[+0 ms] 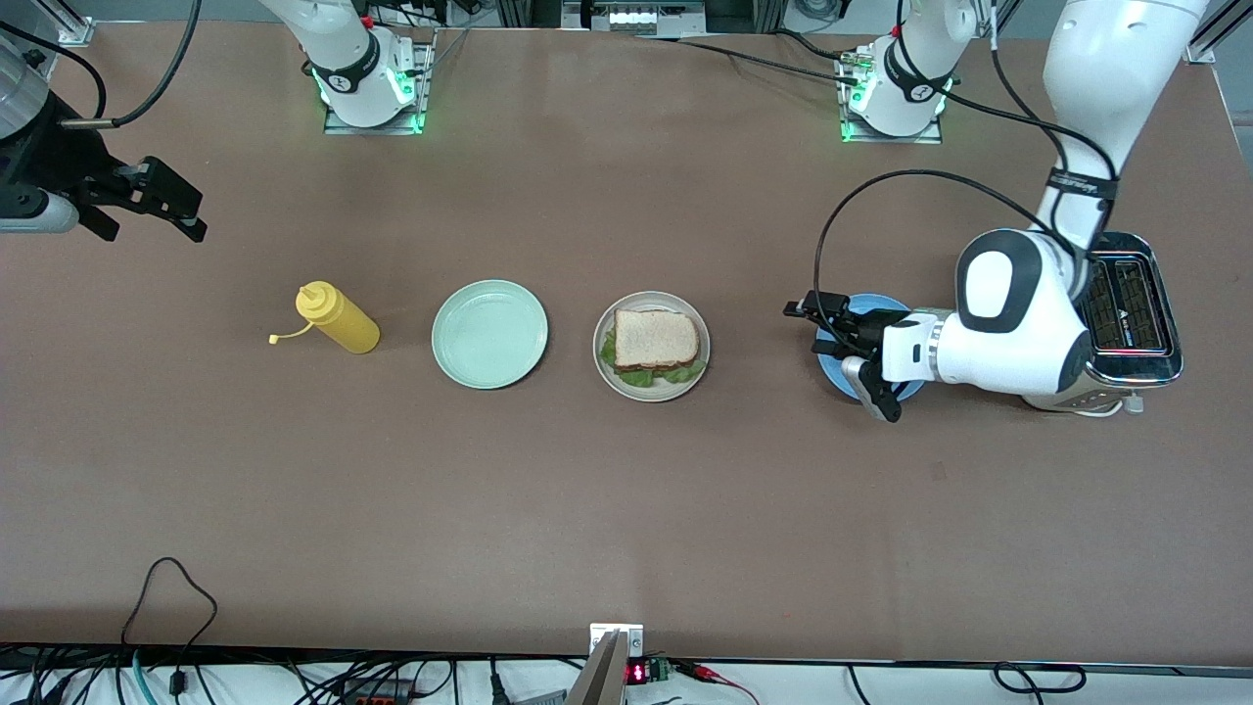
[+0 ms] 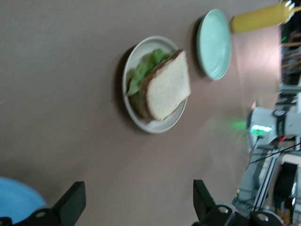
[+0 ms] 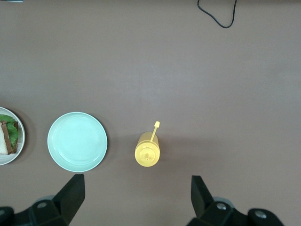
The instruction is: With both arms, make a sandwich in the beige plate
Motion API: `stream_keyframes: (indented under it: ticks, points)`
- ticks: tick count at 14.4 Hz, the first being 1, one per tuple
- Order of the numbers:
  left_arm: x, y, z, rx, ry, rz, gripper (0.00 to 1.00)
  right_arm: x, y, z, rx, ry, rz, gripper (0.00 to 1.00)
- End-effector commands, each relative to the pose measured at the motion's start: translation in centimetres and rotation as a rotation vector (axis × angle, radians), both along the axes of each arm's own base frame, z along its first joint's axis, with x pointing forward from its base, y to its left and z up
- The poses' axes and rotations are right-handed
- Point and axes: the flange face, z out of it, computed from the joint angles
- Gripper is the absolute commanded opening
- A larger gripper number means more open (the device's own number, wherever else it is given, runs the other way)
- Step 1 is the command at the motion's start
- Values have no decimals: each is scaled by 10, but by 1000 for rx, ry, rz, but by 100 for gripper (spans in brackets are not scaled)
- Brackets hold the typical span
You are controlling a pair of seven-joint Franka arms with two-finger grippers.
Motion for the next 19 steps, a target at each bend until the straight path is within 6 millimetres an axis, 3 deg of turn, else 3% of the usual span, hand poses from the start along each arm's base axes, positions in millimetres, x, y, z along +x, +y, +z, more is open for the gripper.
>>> stream_keyframes:
  ticks: [1,9,14,17,19]
  points:
    - [7,21,26,181,43,-47,100,1,-1,1,-8,-27,-4,100]
    - [23,70,91,645,57,-44,100,14,-3,2,-4,-33,-2,100]
    - [26,83,207,770,-31,86,100,13,-2,1,-2,-27,-5,100]
    - [13,95,262,797,-46,198,100,13,-1,1,-3,-25,-4,100]
    - [-3,104,281,830,-58,273,100,13,-3,1,-3,-25,-5,100]
